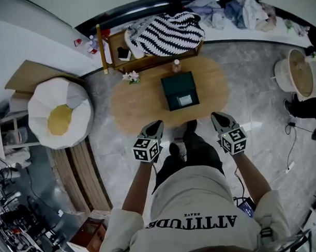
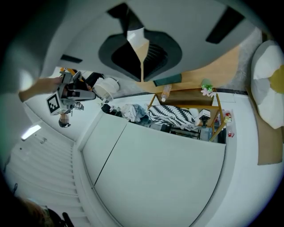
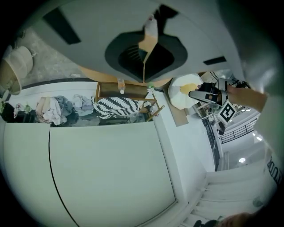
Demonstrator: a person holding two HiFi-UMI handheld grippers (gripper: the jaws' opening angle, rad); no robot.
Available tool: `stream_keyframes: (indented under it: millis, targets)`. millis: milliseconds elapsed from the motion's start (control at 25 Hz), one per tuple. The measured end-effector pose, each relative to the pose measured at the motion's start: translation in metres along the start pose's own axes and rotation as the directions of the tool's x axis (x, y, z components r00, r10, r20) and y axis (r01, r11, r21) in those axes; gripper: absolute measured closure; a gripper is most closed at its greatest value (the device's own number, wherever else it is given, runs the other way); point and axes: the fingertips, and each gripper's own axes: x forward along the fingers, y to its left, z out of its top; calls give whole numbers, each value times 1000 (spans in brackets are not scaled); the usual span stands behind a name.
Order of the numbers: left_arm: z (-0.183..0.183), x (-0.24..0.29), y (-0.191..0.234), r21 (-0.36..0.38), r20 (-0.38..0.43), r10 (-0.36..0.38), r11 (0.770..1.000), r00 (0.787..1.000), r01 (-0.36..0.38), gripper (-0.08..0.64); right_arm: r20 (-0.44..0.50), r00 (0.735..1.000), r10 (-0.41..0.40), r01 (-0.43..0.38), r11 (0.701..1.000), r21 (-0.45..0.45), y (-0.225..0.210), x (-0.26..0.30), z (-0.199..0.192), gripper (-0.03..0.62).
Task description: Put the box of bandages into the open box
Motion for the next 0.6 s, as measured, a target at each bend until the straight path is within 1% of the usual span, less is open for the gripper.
stream_keyframes:
  millis: [120, 280, 480, 600]
  targets:
    - [4, -25, -2, 28, 38, -14, 1000, 999, 13, 531, 28, 999, -24, 24, 1000, -19, 19, -15, 3, 569]
    - [3, -66, -12, 43, 79, -29, 999, 996, 26, 532, 48, 998, -45, 46, 999, -8, 45, -40, 1, 571]
    - [6, -107, -25, 78, 143, -58, 996, 988, 47, 534, 99, 993, -64, 66, 998, -17, 71, -67, -1, 569]
    - [3, -129, -32, 88, 165, -75, 994, 983, 61, 537, 126, 989, -82, 85, 996, -25, 86, -85, 0, 569]
